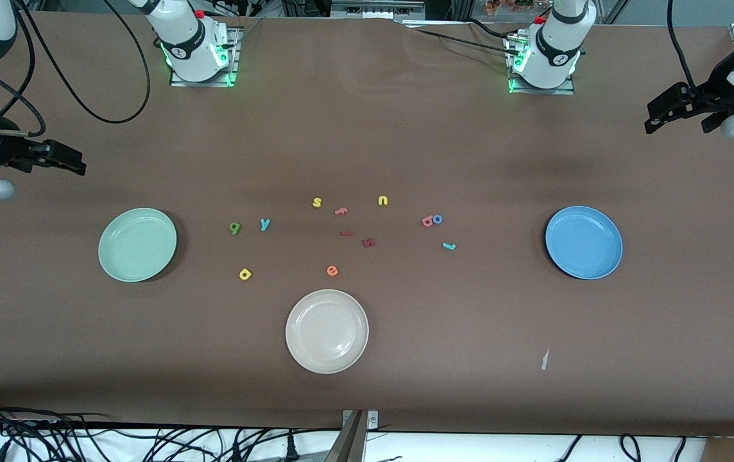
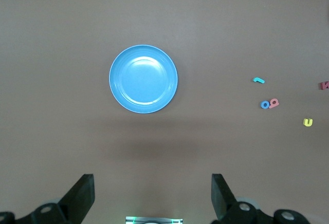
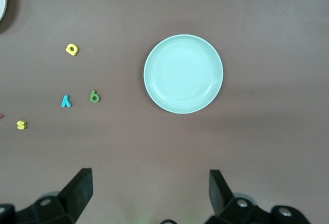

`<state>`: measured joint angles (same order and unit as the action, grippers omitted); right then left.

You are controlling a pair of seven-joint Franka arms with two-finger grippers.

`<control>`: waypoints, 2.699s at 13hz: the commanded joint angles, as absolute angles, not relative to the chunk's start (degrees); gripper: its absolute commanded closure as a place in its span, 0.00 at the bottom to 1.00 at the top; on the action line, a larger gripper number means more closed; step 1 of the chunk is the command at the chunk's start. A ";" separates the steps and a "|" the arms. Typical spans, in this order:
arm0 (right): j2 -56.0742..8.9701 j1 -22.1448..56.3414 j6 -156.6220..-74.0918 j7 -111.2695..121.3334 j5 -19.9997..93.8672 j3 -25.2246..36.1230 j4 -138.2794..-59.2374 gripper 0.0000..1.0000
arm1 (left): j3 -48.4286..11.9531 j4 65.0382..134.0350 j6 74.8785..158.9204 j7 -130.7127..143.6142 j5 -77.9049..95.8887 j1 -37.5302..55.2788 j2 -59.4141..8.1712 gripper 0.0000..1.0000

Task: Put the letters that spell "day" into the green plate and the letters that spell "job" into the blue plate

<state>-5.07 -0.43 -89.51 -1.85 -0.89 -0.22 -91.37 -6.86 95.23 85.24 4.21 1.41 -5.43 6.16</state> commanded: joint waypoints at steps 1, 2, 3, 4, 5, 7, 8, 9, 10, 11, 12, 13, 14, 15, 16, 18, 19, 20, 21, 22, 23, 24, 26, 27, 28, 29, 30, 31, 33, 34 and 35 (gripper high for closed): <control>-5.27 -0.44 -88.95 -0.88 -0.62 -0.09 -90.88 0.00 | -7.12 93.43 84.02 4.66 0.70 -5.45 5.36 0.00; -5.27 -0.44 -88.95 -0.88 -0.70 -0.09 -90.88 0.00 | -7.12 93.43 84.11 4.66 0.70 -5.45 5.36 0.00; -5.27 -0.44 -88.95 -0.88 -0.70 -0.09 -90.88 0.00 | -7.12 93.43 84.11 4.66 0.70 -5.45 5.36 0.00; -5.19 -0.44 -88.95 -0.88 -0.62 0.00 -90.88 0.00 | -7.12 93.43 84.11 4.66 0.70 -5.45 5.36 0.00; -5.19 -0.44 -88.95 -0.88 -0.62 -0.09 -90.88 0.00 | -7.12 93.43 84.11 4.66 0.70 -5.45 5.45 0.00; -5.19 -0.44 -88.86 -0.88 -0.62 0.00 -90.97 0.00 | -7.21 93.34 84.72 4.57 0.79 -5.28 5.36 0.00; -5.19 -0.44 -88.86 -0.88 -0.62 -0.09 -90.97 0.00 | -7.29 93.17 84.81 4.57 0.70 -4.49 4.67 0.00; -5.19 -0.44 -88.86 -0.88 -0.62 -0.09 -90.97 0.00 | -7.21 90.12 85.25 4.57 0.79 -4.66 2.92 0.00; -5.19 -0.44 -88.86 -0.88 -0.62 -0.09 -90.97 0.00 | -7.21 86.43 85.17 4.48 0.70 -5.01 0.46 0.00; -5.19 -0.44 -88.86 -0.88 -0.62 0.00 -90.97 0.00 | -7.21 85.00 85.17 4.48 0.70 -5.18 -0.78 0.00; -5.27 -0.44 -88.86 -0.88 -0.62 -0.09 -90.97 0.00 | -7.21 84.99 85.17 4.48 0.70 -5.27 -0.79 0.00; -5.19 -0.44 -88.86 -0.88 -0.62 -0.09 -90.97 0.00 | -7.21 85.08 84.90 4.57 0.70 -5.27 -0.79 0.00; -5.19 -0.44 -88.86 -0.88 -0.62 -0.09 -90.97 0.00 | -7.21 85.43 84.73 4.48 0.70 -5.27 -0.79 0.00; -5.19 -0.44 -88.77 -0.88 -0.62 0.00 -90.97 0.00 | -7.29 85.60 84.64 4.48 0.70 -5.01 -1.05 0.00; -5.19 -0.44 -88.77 -0.88 -0.62 0.00 -91.05 0.00 | -7.29 85.43 84.38 4.40 0.62 -4.66 -1.58 0.00; -5.19 -0.44 -88.77 -0.88 -0.62 -0.09 -91.05 0.00 | -7.56 85.26 84.38 4.39 0.53 -4.57 -1.58 0.00; -5.19 -0.44 -88.77 -0.88 -0.62 -0.09 -91.14 0.00 | -7.56 85.17 84.38 4.48 0.61 -4.57 -1.58 0.00; -5.19 -0.44 -88.77 -0.88 -0.62 0.00 -91.14 0.00 | -7.65 85.08 84.38 4.48 0.62 -4.48 -1.58 0.00; -5.19 -0.44 -88.77 -0.88 -0.62 0.00 -91.14 0.00 | -8.26 85.08 84.38 4.48 0.62 -4.48 -1.58 0.00; -5.19 -0.44 -88.77 -0.88 -0.62 -0.09 -91.14 0.00 | -8.61 85.17 84.29 4.48 0.01 -4.48 -1.58 0.00; -5.19 -0.44 -88.77 -0.88 -0.62 0.00 -91.23 0.00 | -8.61 85.34 84.20 4.40 0.00 -4.66 -1.58 0.00; -5.19 -0.44 -88.77 -0.88 -0.62 -0.09 -91.23 0.00 | -8.53 85.17 84.29 4.22 0.00 -4.66 -1.67 0.00; -5.19 -0.44 -88.77 -0.97 -0.62 0.00 -91.23 0.00 | -8.61 85.25 84.02 4.31 0.00 -4.57 -1.67 0.00; -5.19 -0.35 -88.77 -1.05 -0.62 -0.09 -91.23 0.00 | -8.61 85.34 83.94 4.31 0.26 -4.57 -1.67 0.00; -5.10 -0.35 -88.77 -1.05 -0.62 -0.09 -91.23 0.00 | -8.61 85.60 83.67 4.39 0.18 -4.57 -1.67 0.00; -5.18 -0.35 -88.77 -0.97 -0.62 -0.09 -91.32 0.00 | -8.61 85.52 82.45 4.39 0.00 -4.57 -1.67 0.00; -5.10 -0.35 -88.68 -0.97 -0.62 -0.09 -91.32 0.00 | -8.79 85.52 81.92 4.39 -0.09 -4.48 -1.76 0.00; -5.10 -0.35 -88.59 -0.97 -0.62 -0.09 -91.32 0.00 | -9.49 85.43 81.83 4.39 -0.09 -4.48 -1.76 0.00; -5.18 -0.35 -88.59 -0.97 -0.62 -0.09 -91.32 0.00 | -9.84 85.17 81.91 4.05 0.17 -4.48 -1.76 0.00; -5.10 -0.35 -88.59 -0.97 -0.62 -0.09 -91.32 0.00 | -9.84 85.25 81.91 4.04 0.44 -4.48 -1.76 0.00; -5.10 -0.35 -88.59 -0.97 -0.62 -0.09 -91.41 0.00 | -9.76 85.17 81.91 3.96 0.53 -4.48 -1.76 0.00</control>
<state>-5.35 -0.42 -89.17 -1.84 -0.89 -0.22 -91.38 -9.81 87.05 83.25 4.20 1.41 -4.82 -1.08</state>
